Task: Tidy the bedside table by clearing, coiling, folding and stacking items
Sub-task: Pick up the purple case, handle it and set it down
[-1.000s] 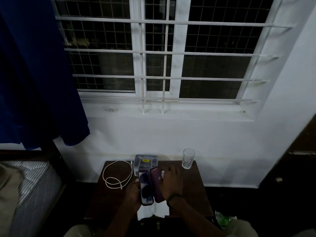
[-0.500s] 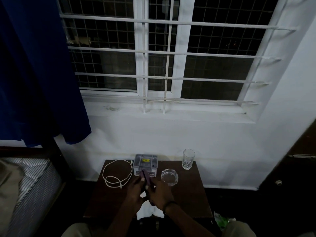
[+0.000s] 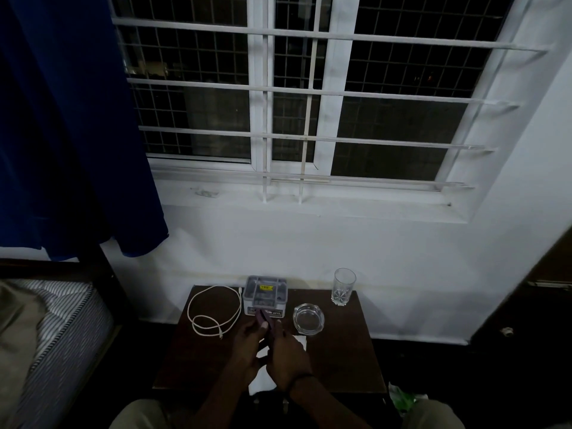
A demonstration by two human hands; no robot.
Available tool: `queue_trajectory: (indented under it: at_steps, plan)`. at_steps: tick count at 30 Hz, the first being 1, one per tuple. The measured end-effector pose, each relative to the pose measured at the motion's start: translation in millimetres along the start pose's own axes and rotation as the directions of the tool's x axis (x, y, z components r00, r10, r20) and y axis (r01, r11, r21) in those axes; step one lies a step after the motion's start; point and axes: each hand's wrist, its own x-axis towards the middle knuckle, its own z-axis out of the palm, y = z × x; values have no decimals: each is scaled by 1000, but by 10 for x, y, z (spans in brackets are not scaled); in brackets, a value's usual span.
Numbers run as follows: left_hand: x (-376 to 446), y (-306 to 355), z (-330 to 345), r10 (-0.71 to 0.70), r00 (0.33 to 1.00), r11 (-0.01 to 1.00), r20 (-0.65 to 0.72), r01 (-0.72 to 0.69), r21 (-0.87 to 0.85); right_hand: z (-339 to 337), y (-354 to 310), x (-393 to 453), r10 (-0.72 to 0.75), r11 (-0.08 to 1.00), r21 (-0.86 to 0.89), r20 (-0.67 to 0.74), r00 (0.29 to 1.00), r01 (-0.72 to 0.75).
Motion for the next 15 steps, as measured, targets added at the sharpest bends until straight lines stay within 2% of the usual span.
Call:
queue_trajectory:
  at_steps: [8,12,15]
  plan:
    - [-12,-41,39,-3,1000,1000,-29,3,-7,130,166,66,-22,999,-46,4,1000,23]
    - [36,-113,10,-12,998,999,-57,14,48,93,128,19,-57,992,-111,33,998,61]
    - [68,-153,-41,-27,996,996,-83,33,79,122,58,-10,-30,996,-77,55,998,35]
